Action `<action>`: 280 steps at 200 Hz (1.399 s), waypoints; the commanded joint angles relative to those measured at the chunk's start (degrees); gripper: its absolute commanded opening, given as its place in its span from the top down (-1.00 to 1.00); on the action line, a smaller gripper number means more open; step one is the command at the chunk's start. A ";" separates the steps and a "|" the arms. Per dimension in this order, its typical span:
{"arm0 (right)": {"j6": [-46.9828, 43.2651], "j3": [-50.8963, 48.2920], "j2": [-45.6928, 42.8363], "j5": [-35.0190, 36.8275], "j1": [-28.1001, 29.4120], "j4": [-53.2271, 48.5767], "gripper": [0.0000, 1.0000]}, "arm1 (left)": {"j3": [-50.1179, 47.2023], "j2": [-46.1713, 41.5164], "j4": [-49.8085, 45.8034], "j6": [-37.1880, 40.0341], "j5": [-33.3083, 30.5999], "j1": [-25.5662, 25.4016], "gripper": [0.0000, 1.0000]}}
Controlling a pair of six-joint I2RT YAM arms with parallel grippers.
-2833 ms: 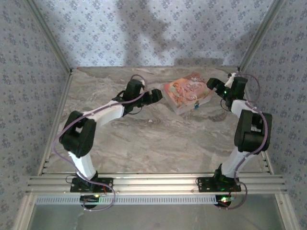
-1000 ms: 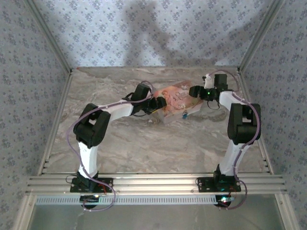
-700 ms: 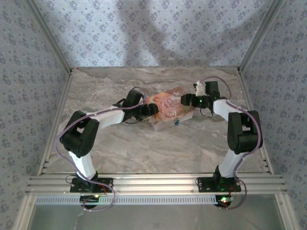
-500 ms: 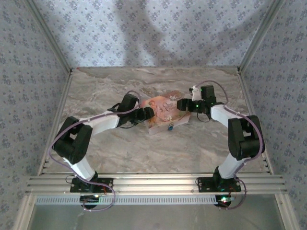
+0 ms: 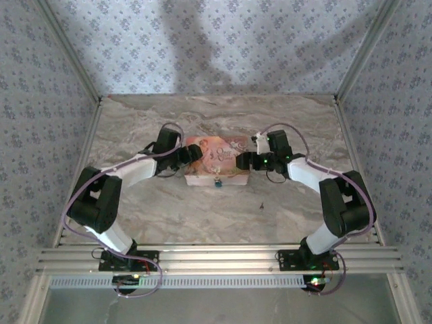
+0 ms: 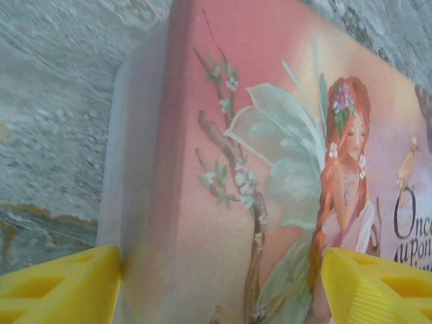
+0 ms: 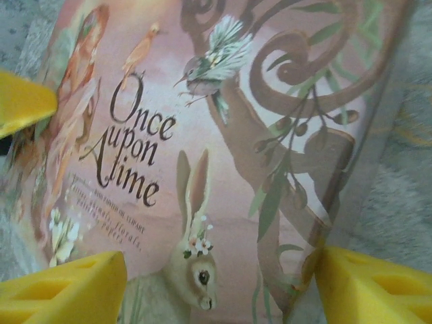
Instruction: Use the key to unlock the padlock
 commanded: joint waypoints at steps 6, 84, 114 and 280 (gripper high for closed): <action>1.11 -0.86 -1.02 -3.93 2.98 -3.31 -0.51 | 3.80 0.24 -0.55 3.05 0.79 0.28 -0.58; 0.97 -0.17 -7.75 9.82 1.27 -10.88 -0.69 | 7.97 -0.61 -5.56 6.98 -5.91 2.60 -0.71; 1.32 -1.79 -13.81 16.75 0.08 -14.02 -0.82 | 6.89 -5.61 -7.01 8.15 -11.52 2.52 -0.72; 16.09 -14.48 -28.20 25.83 11.71 -36.70 -0.43 | 0.08 -18.08 -2.09 7.24 -16.41 -16.37 -0.70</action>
